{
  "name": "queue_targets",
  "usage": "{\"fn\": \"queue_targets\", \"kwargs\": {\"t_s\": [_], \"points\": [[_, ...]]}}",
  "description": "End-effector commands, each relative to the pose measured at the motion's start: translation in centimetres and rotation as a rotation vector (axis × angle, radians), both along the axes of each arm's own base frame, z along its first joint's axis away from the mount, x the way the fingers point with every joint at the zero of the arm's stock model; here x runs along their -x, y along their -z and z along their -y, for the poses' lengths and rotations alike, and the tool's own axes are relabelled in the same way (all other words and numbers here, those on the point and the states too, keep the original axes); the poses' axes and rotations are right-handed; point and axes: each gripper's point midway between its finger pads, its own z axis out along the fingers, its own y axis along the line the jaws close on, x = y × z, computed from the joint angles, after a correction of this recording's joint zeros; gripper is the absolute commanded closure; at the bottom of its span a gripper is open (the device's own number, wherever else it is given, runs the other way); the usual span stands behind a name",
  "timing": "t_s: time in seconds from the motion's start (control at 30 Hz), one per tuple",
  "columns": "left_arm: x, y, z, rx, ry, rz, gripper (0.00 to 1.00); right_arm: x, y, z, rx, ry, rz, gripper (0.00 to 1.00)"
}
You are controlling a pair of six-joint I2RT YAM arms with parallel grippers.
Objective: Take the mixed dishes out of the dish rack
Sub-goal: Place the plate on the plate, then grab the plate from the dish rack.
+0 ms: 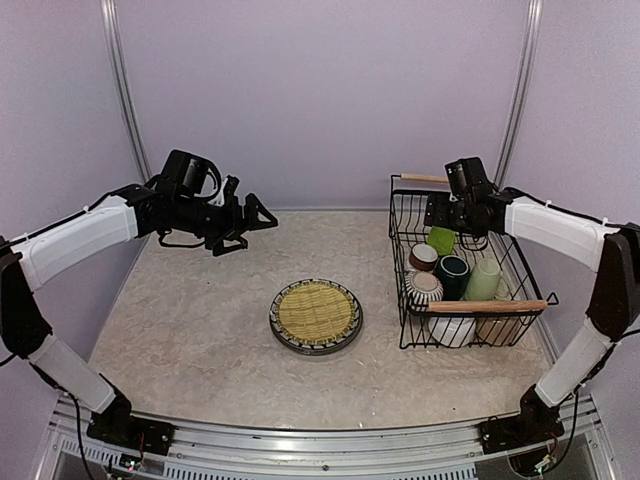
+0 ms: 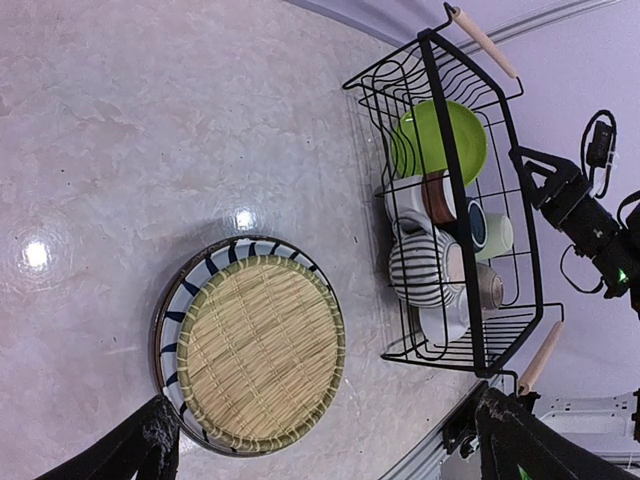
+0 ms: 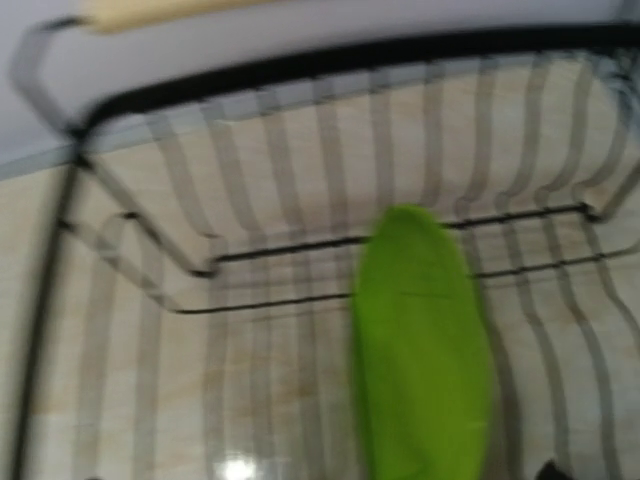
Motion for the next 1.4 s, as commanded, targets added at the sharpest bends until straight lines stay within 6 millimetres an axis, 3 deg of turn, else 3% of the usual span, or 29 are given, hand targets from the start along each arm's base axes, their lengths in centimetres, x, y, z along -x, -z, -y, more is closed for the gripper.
{"fn": "queue_targets", "kwargs": {"t_s": [0.0, 0.17, 0.4, 0.53, 0.8, 1.07, 1.2, 1.37], "points": [[0.1, -0.9, 0.0, -0.023, 0.017, 0.05, 0.01, -0.5, 3.3, 3.1, 0.094, 0.074, -0.12, 0.11], [0.3, -1.0, 0.6, -0.007, 0.046, 0.036, 0.01, -2.6, 5.7, 4.8, 0.123, 0.088, -0.186, 0.16], [0.4, 0.1, 1.5, -0.008, 0.077, -0.008, 0.01, -5.6, 8.3, 6.5, 0.154, 0.105, -0.261, 0.35], [0.4, 0.7, 1.8, -0.008, 0.09, -0.031, 0.01, -6.6, 9.0, 6.2, 0.145, 0.09, -0.273, 0.51], [0.2, 1.9, 2.4, -0.014, 0.108, -0.07, 0.01, -7.1, 10.2, 5.7, 0.146, 0.074, -0.305, 0.75], [0.1, 2.5, 2.6, -0.008, 0.115, -0.095, 0.01, -7.0, 8.3, 6.1, 0.155, 0.086, -0.271, 1.0], [0.0, 3.0, 2.5, -0.022, 0.109, -0.1, 0.01, -6.8, 6.5, 6.5, 0.163, 0.104, -0.251, 1.0], [0.0, 3.3, 2.7, -0.024, 0.112, -0.105, 0.01, -5.6, 2.5, 7.4, 0.172, 0.131, -0.177, 1.0]]}}
